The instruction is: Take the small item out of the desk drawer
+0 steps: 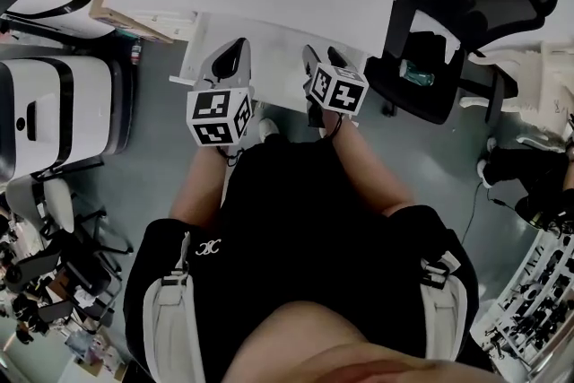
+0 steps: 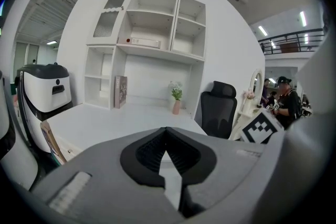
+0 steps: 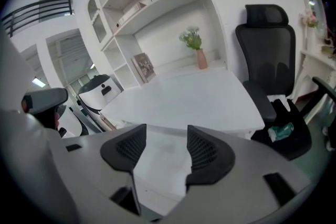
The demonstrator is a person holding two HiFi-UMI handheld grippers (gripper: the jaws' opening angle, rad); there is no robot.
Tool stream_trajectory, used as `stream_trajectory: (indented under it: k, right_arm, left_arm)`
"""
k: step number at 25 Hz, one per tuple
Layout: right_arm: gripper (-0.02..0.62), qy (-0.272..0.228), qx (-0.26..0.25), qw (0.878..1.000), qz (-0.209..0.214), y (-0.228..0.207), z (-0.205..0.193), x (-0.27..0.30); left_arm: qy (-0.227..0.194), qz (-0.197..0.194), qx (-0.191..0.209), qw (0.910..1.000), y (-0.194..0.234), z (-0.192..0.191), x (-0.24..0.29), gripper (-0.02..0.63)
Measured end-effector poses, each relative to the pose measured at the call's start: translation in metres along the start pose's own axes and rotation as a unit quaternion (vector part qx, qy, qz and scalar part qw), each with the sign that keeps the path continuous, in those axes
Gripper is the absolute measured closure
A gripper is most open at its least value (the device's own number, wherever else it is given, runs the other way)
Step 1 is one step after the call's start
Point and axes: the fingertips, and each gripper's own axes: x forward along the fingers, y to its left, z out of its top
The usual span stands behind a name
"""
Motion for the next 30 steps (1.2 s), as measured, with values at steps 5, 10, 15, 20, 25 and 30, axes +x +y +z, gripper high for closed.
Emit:
stream_trajectory:
  k: [5,10,15,20,25,30]
  right_arm:
    - [0.364,0.075,0.036,0.996,-0.027,-0.014,-0.041,0.024]
    - [0.364,0.145,0.051,0.987,-0.052,-0.030,-0.076,0.058]
    - [0.365,0.199,0.072,0.975,-0.073,-0.045,-0.099,0.093]
    - [0.365,0.231,0.076,0.966,-0.090,-0.054,-0.116,0.123]
    - [0.367,0.250,0.083,0.958,-0.108,-0.064,-0.133,0.144]
    - [0.367,0.269,0.082,0.952,-0.118,-0.077,-0.146,0.162]
  left_arm:
    - [0.018,-0.017,0.000,0.9997,0.004,-0.018,0.001,0.592]
    - [0.026,-0.019,-0.002,0.9995,0.015,-0.026,-0.003,0.591]
    - [0.030,-0.004,-0.005,0.9995,0.037,-0.029,-0.008,0.591]
    - [0.039,0.013,-0.007,0.9991,0.057,-0.033,-0.015,0.592]
    - [0.053,0.027,-0.012,0.9981,0.072,-0.042,-0.021,0.591]
    - [0.055,0.041,-0.011,0.9976,0.081,-0.043,-0.018,0.591]
